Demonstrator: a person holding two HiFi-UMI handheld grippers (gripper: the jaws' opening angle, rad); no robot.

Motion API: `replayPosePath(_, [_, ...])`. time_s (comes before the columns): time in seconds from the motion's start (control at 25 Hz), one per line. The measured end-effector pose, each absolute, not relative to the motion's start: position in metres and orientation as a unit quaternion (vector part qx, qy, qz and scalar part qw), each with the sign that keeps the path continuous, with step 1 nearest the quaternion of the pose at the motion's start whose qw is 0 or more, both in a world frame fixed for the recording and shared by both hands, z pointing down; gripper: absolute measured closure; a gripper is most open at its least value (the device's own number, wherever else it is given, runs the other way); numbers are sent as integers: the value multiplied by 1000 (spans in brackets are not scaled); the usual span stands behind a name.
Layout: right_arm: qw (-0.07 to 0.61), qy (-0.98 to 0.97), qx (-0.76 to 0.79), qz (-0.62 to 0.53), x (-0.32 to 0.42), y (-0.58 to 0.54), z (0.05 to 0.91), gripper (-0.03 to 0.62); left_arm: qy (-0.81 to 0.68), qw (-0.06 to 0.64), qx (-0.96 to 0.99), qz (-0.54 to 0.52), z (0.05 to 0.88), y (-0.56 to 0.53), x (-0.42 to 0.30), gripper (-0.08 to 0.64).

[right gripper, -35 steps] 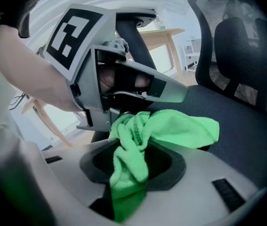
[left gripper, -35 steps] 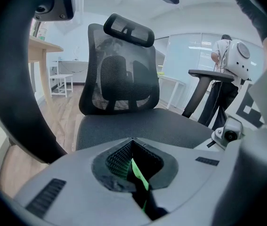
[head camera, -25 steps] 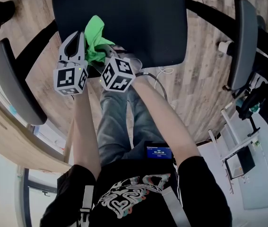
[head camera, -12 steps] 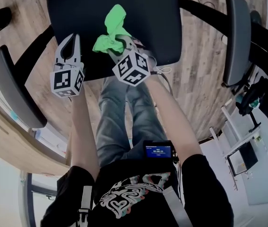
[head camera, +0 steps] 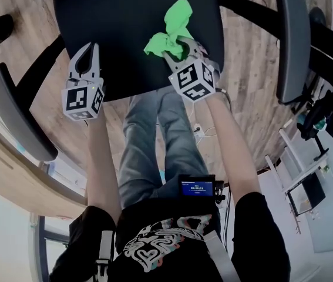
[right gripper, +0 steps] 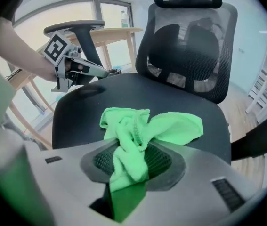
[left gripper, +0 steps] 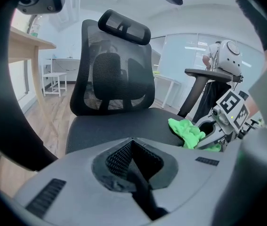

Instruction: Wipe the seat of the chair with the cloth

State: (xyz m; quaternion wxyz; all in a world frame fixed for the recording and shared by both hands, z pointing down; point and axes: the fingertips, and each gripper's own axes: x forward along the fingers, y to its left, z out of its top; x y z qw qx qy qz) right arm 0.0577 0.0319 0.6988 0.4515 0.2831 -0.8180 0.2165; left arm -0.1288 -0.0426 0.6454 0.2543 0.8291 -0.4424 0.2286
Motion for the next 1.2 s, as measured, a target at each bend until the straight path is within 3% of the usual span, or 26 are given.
replayPosePath(0.72, [471,-763,406,176,160,12,678,445,-434,246,833,238,645,-39,-112,558])
replayPosePath(1.2, [470,-753,428,171,170,10,678,445,-454,241,825,235,641,-33,-114,558])
